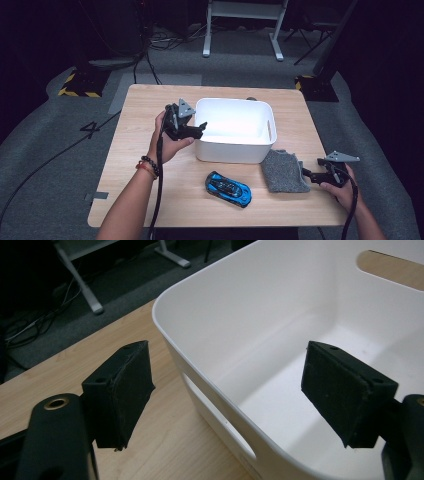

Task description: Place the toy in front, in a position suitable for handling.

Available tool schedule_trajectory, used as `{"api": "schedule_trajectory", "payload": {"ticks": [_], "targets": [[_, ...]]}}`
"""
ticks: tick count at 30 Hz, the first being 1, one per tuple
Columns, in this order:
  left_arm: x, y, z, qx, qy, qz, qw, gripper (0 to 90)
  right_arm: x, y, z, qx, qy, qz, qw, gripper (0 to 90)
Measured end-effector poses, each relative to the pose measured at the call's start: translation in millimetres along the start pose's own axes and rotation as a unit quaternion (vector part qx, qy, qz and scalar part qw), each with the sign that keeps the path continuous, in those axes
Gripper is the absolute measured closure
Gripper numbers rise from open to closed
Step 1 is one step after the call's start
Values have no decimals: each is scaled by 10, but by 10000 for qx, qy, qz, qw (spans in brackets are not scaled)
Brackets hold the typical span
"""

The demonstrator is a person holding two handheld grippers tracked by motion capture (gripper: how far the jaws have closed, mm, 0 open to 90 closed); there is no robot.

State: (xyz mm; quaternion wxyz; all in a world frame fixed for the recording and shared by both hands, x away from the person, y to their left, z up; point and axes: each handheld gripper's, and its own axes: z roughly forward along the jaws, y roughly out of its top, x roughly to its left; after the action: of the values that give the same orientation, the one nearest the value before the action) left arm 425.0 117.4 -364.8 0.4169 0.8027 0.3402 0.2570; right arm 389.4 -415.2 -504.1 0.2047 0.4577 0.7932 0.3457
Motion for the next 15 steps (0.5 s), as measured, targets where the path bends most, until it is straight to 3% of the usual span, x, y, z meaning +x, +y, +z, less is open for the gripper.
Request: {"api": "schedule_trajectory", "payload": {"ticks": [4, 8, 10, 13, 15], "targets": [[-28, -85, -198, -45, -245, 160, 9996, 179, 0, 0, 0, 0, -1, 1, 10000, 148], [-132, -214, -315, 6, -565, 670, 9962, 157, 1, 0, 0, 1, -1, 4, 10000, 148], [-187, -292, -325, 137, -700, 831, 9940, 157, 0, 0, 0, 1, -2, 1, 10000, 148], [-268, -433, -281, 321, -850, 882, 9920, 158, 1, 0, 0, -1, -4, 3, 10000, 148], [-325, -528, -241, 431, -986, 980, 9894, 158, 1, 0, 0, 0, -6, 3, 10000, 148]]}}
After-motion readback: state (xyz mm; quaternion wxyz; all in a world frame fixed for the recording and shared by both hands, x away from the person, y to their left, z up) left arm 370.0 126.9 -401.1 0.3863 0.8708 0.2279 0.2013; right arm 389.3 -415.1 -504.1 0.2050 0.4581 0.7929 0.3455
